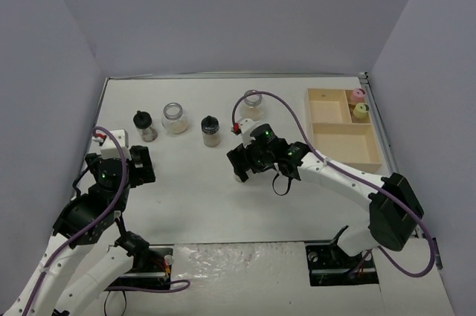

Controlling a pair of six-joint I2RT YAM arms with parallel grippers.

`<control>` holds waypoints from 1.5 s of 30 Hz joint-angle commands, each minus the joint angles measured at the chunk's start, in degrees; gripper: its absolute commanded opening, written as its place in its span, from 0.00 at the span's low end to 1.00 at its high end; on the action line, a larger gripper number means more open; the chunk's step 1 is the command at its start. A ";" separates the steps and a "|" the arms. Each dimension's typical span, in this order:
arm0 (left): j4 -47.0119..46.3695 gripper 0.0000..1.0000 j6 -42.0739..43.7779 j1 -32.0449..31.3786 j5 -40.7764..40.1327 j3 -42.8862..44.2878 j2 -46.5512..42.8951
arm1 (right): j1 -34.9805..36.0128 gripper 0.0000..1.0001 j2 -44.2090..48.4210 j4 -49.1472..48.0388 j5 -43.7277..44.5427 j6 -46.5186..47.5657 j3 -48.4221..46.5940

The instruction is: Organize the condiment bottles

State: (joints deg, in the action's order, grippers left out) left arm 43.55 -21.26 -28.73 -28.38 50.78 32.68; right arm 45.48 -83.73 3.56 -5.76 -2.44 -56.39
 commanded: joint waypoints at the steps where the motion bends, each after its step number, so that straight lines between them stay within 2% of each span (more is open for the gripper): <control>1: -2.15 0.97 0.60 0.43 -0.93 0.98 1.25 | 0.71 0.89 -1.81 -5.40 3.38 0.94 -3.86; 9: -2.24 0.97 0.69 0.43 -0.45 0.98 1.04 | 1.46 0.69 -5.18 -5.81 4.56 0.71 -5.13; 19: -2.33 0.97 0.78 0.43 -0.18 0.90 0.90 | 2.07 0.67 -6.29 -5.85 5.23 0.33 -4.81; 22: -2.33 0.97 0.78 0.43 -0.18 0.90 0.81 | 2.16 0.56 -5.84 -5.85 5.58 0.33 -4.53; 25: -2.25 0.97 0.78 0.43 -0.10 0.90 0.73 | 2.07 0.32 -5.09 -5.52 7.67 0.41 -4.20; 27: -2.32 0.97 0.78 0.43 -0.07 0.90 0.64 | 2.03 0.21 -3.88 -5.24 9.74 0.50 -4.00; 31: -2.24 0.97 0.71 0.43 0.15 0.96 0.58 | 0.56 0.05 -0.42 -3.73 13.71 0.50 -5.86; 33: -2.24 0.97 0.69 0.43 0.25 0.90 0.46 | -1.70 0.00 0.89 -0.80 15.28 0.42 -8.28; 35: -2.16 0.97 0.69 0.43 0.17 0.98 0.37 | -4.83 0.00 1.62 1.02 15.68 0.33 -12.77; 39: -1.98 0.97 0.63 0.43 0.20 0.98 0.31 | -17.31 0.00 1.02 4.24 15.75 0.87 -21.56; 45: -1.81 0.97 0.60 0.43 0.19 1.07 0.21 | -33.05 0.00 -5.64 5.23 12.28 -1.12 -33.20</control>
State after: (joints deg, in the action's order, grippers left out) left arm 43.59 -21.23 -28.73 -28.28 50.78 32.48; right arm 20.85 -87.36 10.38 6.33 -2.18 -81.50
